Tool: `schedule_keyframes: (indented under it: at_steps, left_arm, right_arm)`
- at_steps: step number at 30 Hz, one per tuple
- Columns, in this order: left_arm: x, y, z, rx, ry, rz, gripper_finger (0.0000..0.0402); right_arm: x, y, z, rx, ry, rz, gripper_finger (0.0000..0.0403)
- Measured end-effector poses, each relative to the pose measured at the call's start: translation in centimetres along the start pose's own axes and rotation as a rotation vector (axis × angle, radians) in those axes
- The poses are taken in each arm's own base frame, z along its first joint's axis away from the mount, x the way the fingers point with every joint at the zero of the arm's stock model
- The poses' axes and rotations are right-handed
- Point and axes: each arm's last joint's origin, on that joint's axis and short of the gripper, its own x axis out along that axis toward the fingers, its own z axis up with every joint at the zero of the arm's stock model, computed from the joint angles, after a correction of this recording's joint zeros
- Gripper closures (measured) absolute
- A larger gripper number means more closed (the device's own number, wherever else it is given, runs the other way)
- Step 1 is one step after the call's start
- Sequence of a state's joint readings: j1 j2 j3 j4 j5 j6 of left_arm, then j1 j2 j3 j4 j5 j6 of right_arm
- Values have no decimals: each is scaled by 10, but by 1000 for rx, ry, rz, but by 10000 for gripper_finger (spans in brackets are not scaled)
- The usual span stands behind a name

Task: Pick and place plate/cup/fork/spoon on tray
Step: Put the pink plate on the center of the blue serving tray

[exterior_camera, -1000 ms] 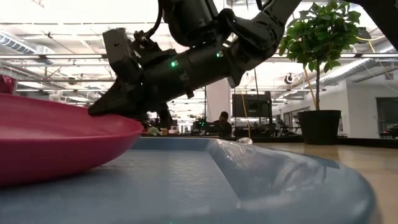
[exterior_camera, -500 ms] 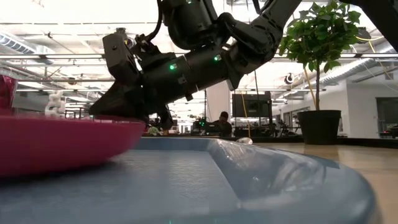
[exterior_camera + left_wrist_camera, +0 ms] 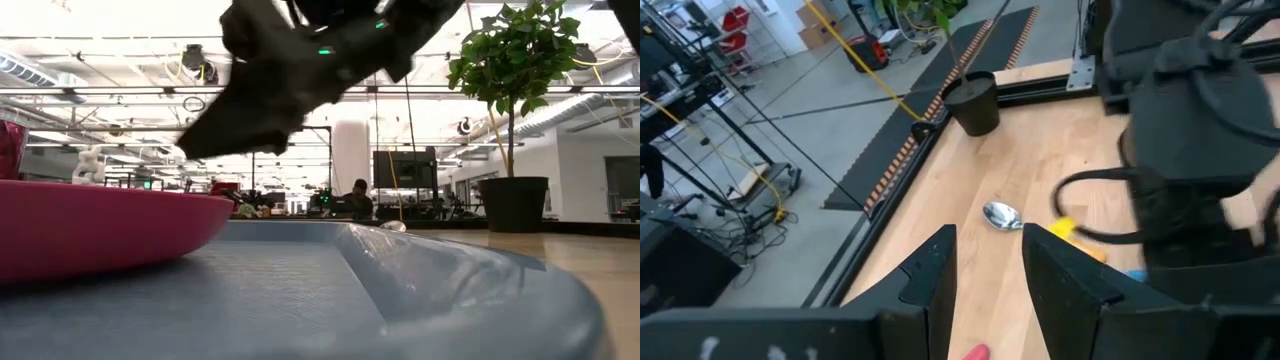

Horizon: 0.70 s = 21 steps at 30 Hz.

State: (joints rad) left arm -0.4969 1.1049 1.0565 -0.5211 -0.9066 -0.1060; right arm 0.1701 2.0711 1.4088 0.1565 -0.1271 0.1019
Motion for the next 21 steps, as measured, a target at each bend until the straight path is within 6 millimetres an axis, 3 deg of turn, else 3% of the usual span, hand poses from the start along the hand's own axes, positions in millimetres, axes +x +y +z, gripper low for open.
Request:
schedule_keyframes:
  at_steps: [7, 12, 16, 21]
  left_arm:
    - [0, 0, 0, -4, 0, 0, 282]
    - [0, 0, 0, -5, -1, 0, 282]
    - [0, 0, 0, -9, -1, -1, 282]
    - [0, 0, 0, -11, -2, -1, 282]
  right_arm:
    - [-15, 25, -24, -87, 99, 48, 332]
    - [-15, 33, -40, -97, 133, 64, 371]
    - [-15, 37, -46, -95, 53, 82, 398]
    - [-16, 39, -51, -96, -48, 96, 399]
